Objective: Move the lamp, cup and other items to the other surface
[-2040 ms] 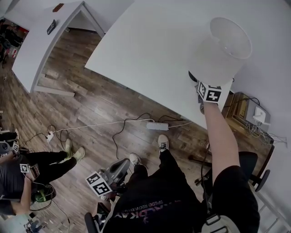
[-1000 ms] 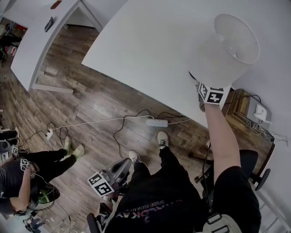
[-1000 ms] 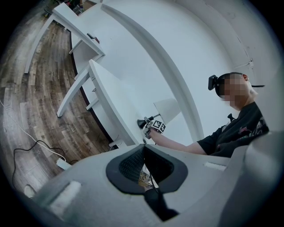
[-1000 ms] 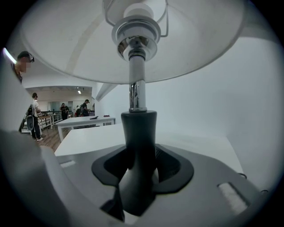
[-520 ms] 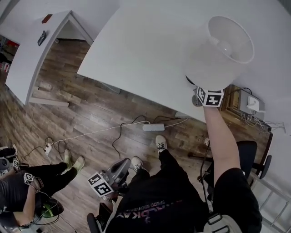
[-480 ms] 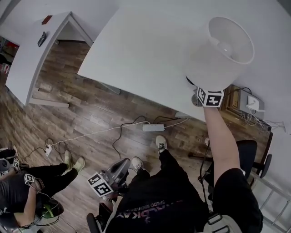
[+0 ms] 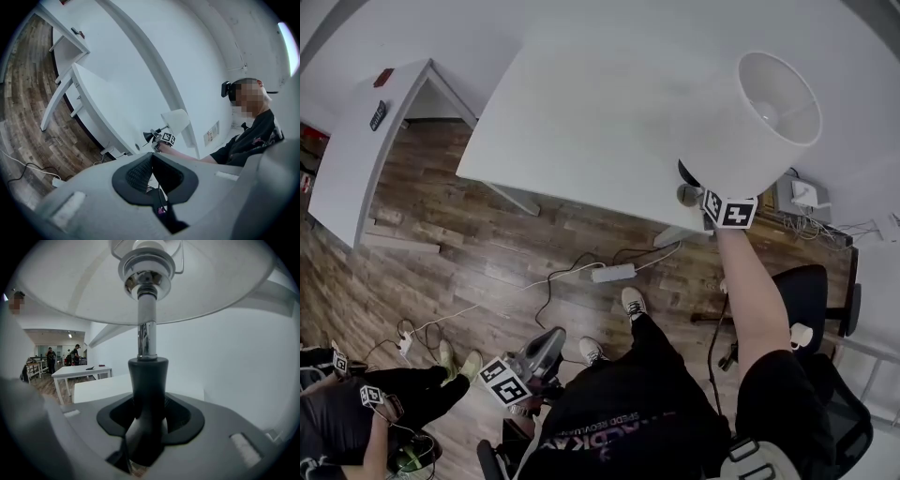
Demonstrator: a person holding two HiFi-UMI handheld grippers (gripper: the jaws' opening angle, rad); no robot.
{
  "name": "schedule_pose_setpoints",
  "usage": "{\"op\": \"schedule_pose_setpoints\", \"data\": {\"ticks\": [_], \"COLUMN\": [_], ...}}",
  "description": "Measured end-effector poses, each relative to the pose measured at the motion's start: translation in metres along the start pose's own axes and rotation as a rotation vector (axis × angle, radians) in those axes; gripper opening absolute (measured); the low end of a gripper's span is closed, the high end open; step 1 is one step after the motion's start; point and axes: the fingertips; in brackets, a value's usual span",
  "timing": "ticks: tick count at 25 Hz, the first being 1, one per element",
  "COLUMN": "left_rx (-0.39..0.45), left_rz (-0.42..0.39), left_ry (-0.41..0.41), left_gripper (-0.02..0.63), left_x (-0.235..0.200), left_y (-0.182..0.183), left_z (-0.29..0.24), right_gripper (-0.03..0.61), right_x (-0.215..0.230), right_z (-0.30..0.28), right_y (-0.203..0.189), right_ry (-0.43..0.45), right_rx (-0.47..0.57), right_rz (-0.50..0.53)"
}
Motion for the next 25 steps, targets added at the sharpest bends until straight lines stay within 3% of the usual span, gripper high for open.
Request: {"op": "schedule_pose_setpoints", "data": {"ticks": [8, 15, 25], "left_rx": [-0.088, -0.165, -0.313], "left_rz": [-0.027, -0.048, 0.013], "left_ry": [-0.076, -0.197, -0.337], "left_gripper": [0.000, 0.000, 0.000], "left_x": [0.012, 0.034, 0.053], "left_y": [0.002, -0.010, -0.055], "left_z": [0.006, -0.001, 0.012], "right_gripper": [0.166, 0.166, 0.166], "right_x": [0.052, 0.108, 0.172], "right_z": [0.062, 0.143, 0.277], "right_y": [0.001, -0.004, -0.020], "right_ry": [-0.110, -0.237, -0.439], "right_rx": [0.002, 0.006, -0.013], "right_rz": [-0.034, -0.069, -0.052]}}
Point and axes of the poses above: the fingertips, and each gripper's own axes: z backward along the fingers, x to its right, y out of its top, and after that the axes turned 15 degrees about -y, right-handed
